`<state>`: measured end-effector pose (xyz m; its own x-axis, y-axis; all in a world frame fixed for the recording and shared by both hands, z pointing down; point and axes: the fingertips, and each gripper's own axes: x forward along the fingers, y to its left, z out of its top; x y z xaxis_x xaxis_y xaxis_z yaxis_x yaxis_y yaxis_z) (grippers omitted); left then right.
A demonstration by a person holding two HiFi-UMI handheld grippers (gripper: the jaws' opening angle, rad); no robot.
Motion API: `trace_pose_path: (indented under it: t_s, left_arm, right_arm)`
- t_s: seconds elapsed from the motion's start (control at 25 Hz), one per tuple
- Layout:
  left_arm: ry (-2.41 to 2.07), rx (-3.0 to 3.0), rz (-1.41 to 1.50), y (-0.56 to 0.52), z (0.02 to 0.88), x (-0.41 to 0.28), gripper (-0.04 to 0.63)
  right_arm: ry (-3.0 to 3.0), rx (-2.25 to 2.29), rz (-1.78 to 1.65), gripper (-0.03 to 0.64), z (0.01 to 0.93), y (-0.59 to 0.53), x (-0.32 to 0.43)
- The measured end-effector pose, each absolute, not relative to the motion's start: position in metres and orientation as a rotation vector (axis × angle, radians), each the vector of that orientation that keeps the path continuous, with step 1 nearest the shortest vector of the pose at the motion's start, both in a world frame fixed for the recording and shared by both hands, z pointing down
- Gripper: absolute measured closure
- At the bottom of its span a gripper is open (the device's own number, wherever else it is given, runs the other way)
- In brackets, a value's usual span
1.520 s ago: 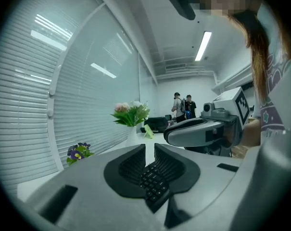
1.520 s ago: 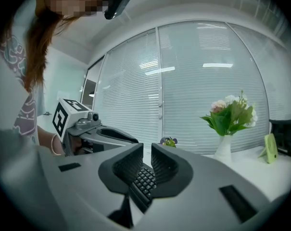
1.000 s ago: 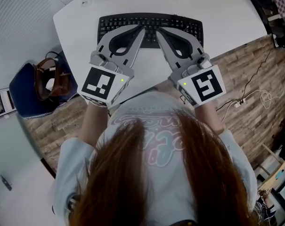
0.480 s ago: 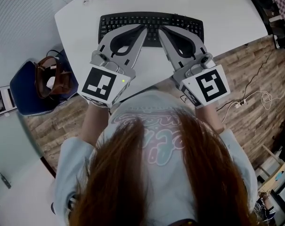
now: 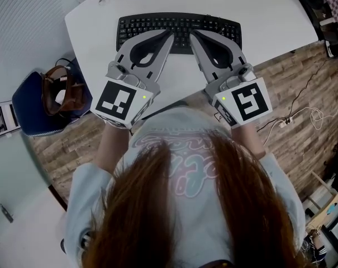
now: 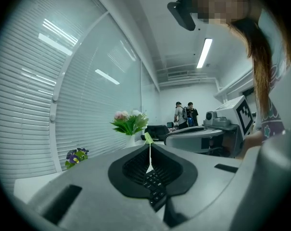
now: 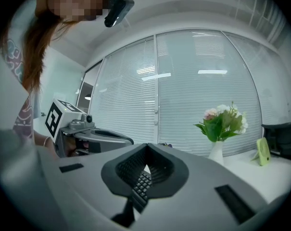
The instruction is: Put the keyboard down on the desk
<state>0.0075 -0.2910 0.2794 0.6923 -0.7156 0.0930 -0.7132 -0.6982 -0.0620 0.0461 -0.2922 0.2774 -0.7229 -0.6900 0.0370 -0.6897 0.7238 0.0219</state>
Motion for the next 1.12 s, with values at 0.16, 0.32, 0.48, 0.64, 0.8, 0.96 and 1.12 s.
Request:
trace_pose_path:
  t_s: [0.16,0.32,0.48,0.64,0.8,0.96,1.12]
  left_arm:
    - [1.231,-2.884,-0.136,-0.2893,0.2788,0.0065,0.58]
    - [1.232,-2.883,-0.14,-0.2874,0.2794,0.0063,0.58]
    - [1.232,-2.889,-0.133,-0.2875,0.2773,0.0077,0.58]
    - [1.229,-2.882,-0.148,-0.2858,0.278,0.009,0.58]
    - [1.22,-2.887,-0.149,-0.2839,0.2778,0.0058,0.58]
    - [1.219,-2.88,-0.149,-0.2841,0.2771,0.0041,0.58]
    - [1.215,-2.879,-0.151,-0.285,0.2782,0.0033,0.58]
  right_arm:
    - [-2.852,1.153,-0.042,0.614,0.2809,-0.29,0.0463]
    - [-2.883,1.163,0.013,0.614,0.28,-0.2889,0.0498]
    - [-2.875,1.168,0.01,0.614,0.2803,-0.2886,0.052]
    - [-2.877,1.159,0.0,0.614,0.2799,-0.2857,0.0515]
    - [-2.881,1.151,-0.011,0.614,0.2776,-0.2844,0.0478]
    - [-2.877,1.148,-0.016,0.614,0.2788,-0.2845,0.0459]
    - [-2.871,1.15,-0.021,0.614,0.2806,-0.2855,0.0448]
